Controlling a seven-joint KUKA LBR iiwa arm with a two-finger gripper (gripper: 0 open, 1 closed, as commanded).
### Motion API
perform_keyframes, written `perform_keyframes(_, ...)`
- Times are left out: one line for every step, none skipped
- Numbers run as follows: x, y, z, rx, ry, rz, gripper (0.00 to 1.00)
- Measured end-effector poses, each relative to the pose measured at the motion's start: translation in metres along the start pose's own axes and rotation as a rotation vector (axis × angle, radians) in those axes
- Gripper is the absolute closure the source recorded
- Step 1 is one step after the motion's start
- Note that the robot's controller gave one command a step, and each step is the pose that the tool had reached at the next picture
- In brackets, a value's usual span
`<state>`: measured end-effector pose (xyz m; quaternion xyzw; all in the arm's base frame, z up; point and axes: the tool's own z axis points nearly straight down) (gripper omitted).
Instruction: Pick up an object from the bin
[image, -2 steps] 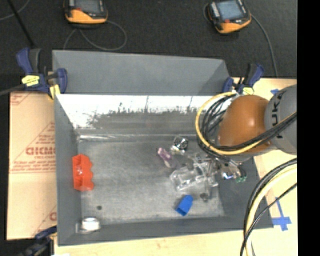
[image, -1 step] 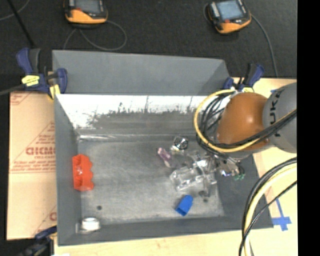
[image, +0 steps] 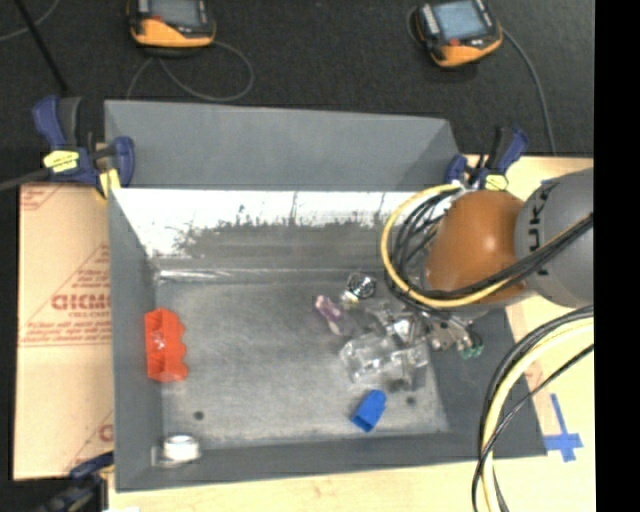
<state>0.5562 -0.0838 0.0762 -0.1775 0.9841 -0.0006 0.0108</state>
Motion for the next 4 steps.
perform_keyframes(0.003, 0.008, -0.002, 0.008, -0.004, 0.033, 0.0)
perform_keyframes(0.001, 0.009, -0.003, 0.008, -0.008, 0.029, 1.0)
perform_keyframes(0.0, 0.007, -0.011, -0.002, 0.018, 0.029, 1.0)
perform_keyframes(-0.003, 0.006, -0.08, -0.001, 0.015, 0.032, 1.0)
